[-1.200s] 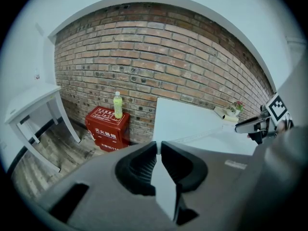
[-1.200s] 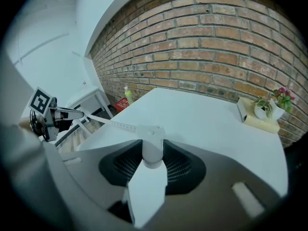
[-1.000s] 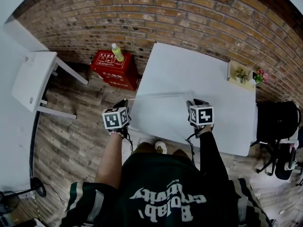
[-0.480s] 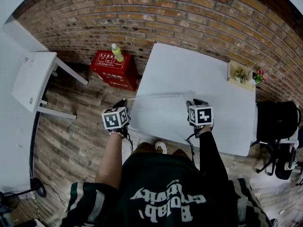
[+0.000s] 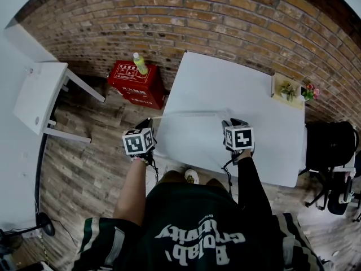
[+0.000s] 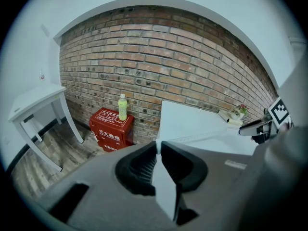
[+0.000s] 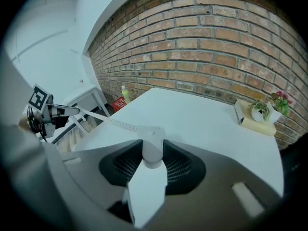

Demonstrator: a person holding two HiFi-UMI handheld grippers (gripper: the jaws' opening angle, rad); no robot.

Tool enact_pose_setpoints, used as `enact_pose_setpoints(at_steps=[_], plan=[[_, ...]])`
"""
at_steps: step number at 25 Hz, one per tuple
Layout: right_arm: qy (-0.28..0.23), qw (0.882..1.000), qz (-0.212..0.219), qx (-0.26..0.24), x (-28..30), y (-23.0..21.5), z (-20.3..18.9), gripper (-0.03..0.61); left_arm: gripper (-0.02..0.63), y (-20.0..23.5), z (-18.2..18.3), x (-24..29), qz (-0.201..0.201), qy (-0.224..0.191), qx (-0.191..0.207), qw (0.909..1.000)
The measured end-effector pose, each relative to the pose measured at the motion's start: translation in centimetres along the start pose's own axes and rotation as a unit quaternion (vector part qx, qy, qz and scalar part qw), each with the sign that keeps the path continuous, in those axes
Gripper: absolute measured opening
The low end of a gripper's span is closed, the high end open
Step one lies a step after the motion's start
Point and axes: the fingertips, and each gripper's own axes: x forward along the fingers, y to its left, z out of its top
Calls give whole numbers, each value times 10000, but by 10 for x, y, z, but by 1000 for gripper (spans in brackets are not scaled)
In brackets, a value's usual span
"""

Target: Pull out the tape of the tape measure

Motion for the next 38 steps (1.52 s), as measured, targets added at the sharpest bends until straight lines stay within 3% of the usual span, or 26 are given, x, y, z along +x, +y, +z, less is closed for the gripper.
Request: enact_pose_setpoints(at_steps=[7, 23, 38], plan=[[29, 9998, 160, -71, 6, 10, 1, 149, 39, -9, -1, 5, -141, 24, 90, 9999], [117, 9998, 94, -97, 10, 6, -5, 149, 40, -20, -8, 11, -213, 132, 145, 9996], [808, 9967, 2, 12, 43, 4, -66, 149, 40, -29, -76, 41, -335, 862, 578, 9940]])
